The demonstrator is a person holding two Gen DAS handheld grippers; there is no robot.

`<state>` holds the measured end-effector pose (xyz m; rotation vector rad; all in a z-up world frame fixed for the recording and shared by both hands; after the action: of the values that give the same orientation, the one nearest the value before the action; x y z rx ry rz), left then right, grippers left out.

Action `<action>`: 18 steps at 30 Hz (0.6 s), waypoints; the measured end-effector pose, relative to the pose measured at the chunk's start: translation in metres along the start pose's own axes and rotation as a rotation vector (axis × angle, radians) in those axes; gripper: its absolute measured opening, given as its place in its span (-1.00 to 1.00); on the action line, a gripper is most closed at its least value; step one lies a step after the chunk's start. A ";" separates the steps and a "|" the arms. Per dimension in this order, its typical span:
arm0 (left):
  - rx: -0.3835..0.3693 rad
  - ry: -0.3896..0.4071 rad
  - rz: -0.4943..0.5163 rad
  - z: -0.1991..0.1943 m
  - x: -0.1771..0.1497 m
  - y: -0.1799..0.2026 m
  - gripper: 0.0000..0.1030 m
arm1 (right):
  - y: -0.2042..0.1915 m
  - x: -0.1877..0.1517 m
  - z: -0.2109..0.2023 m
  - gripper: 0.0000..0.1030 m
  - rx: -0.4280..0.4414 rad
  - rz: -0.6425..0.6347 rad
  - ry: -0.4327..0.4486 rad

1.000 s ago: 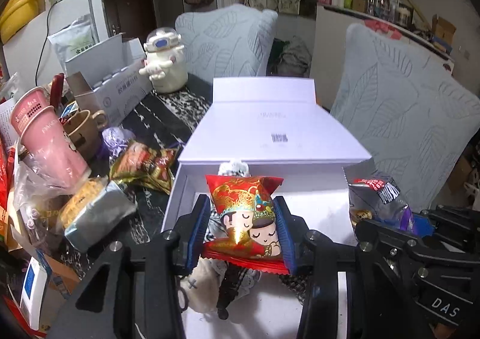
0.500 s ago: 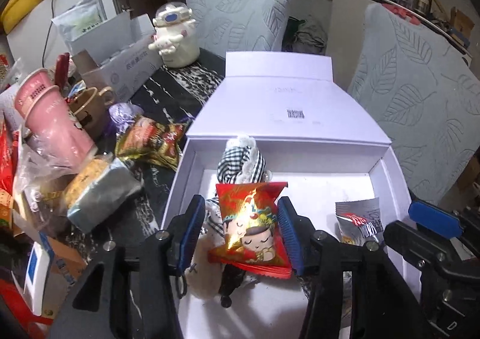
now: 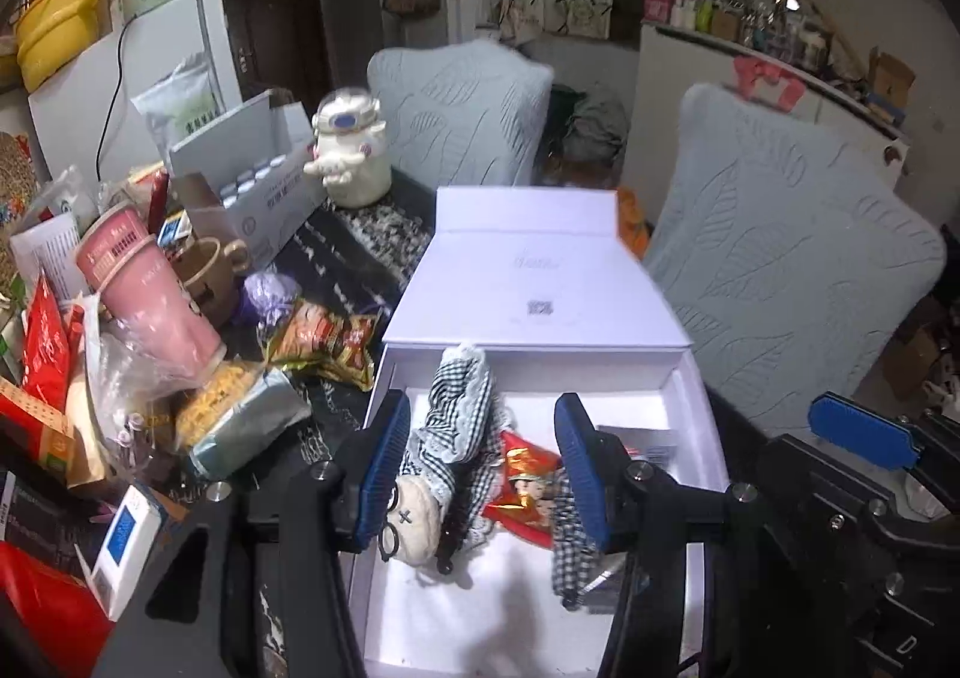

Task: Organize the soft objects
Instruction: 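Release the silver-purple bag into the box with the right tool while the left tool releases the red packet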

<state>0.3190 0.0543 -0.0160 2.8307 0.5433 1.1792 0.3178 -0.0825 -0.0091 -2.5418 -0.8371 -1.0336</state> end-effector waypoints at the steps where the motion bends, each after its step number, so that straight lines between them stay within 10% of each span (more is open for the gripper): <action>1: -0.002 0.017 0.006 -0.009 0.002 0.002 -0.04 | -0.002 0.002 -0.006 -0.12 -0.003 -0.003 0.010; 18: -0.082 0.165 0.032 -0.139 0.007 0.015 -0.04 | -0.036 0.014 -0.129 -0.06 -0.065 -0.051 0.182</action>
<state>0.2316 0.0273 0.0904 2.6999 0.4460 1.4151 0.2335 -0.1055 0.0933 -2.4433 -0.8337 -1.3051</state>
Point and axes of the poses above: each gripper's, at about its wrist camera, not at the fingertips, and z roughly the way its jaws point, y to its right, x to its top, the point moved 6 cm from there along z, roughly the way its jaws point, and after that the axes turned 14 degrees about -z, right-handed, at the moved point
